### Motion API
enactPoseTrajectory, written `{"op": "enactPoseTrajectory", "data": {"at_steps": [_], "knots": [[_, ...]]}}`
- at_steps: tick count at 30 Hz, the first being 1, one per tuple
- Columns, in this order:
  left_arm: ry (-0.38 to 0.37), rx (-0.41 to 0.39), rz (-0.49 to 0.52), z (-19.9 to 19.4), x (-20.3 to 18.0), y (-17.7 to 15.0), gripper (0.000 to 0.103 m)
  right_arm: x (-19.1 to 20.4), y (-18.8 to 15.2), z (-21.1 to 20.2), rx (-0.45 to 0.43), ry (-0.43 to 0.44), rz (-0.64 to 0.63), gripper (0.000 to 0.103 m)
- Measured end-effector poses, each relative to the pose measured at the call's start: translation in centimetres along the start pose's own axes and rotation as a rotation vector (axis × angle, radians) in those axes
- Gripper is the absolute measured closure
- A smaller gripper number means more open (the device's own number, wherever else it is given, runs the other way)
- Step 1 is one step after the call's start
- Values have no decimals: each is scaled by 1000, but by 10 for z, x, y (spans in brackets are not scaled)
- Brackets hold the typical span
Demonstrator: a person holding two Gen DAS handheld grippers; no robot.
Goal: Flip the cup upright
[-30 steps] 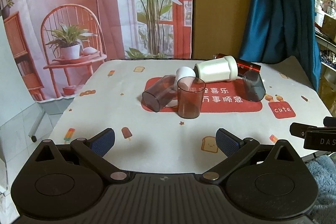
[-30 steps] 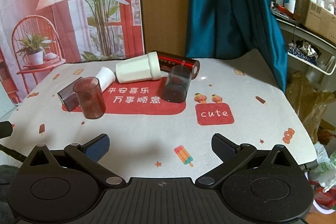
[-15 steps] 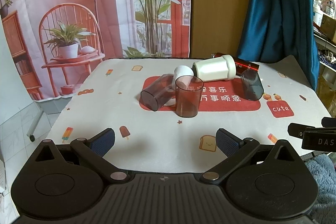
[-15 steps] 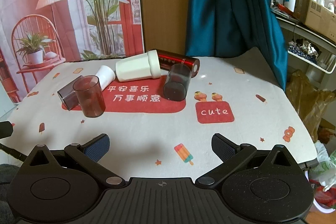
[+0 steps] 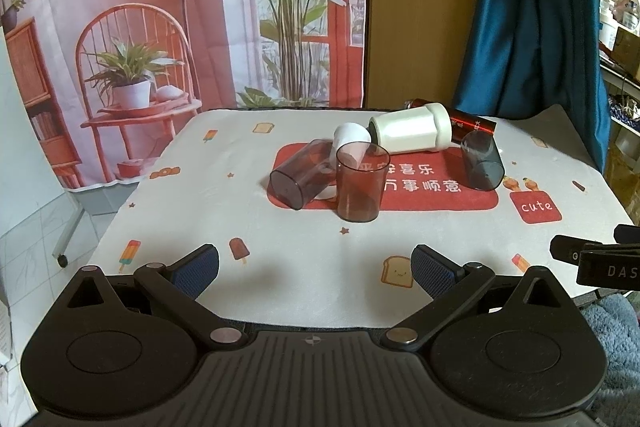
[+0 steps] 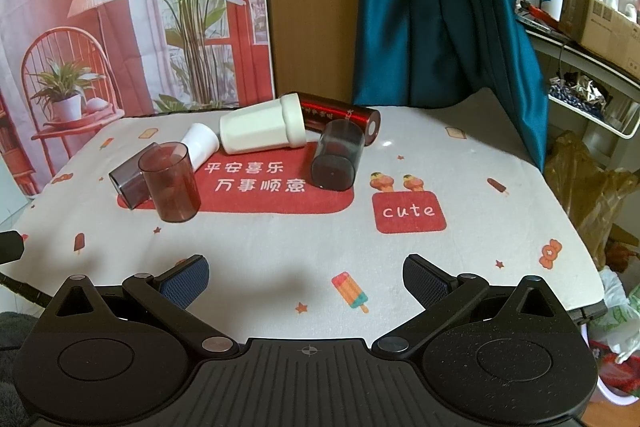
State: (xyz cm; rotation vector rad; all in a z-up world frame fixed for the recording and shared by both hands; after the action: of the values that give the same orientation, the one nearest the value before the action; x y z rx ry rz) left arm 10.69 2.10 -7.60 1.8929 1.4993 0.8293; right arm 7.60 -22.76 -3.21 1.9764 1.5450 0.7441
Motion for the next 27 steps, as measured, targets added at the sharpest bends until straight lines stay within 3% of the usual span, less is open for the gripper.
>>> {"op": "enactPoseTrajectory", "data": {"at_steps": [27], "knots": [[5, 15, -10, 4, -4, -2, 0, 0, -6, 1, 4, 0, 2, 0]]}}
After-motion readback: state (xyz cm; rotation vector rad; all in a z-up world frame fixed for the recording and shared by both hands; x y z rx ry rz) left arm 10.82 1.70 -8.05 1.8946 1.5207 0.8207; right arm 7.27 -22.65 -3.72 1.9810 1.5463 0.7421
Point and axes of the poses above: each gripper's, at about its wrist camera, not at the fingertips, and z roughly the way its jaws point, x to its left, y to its top, the point moved 9 cm from there along z, roughly the way its jaws point, and after that the axes turned 4 degrees about z, right-handed, at the moved point
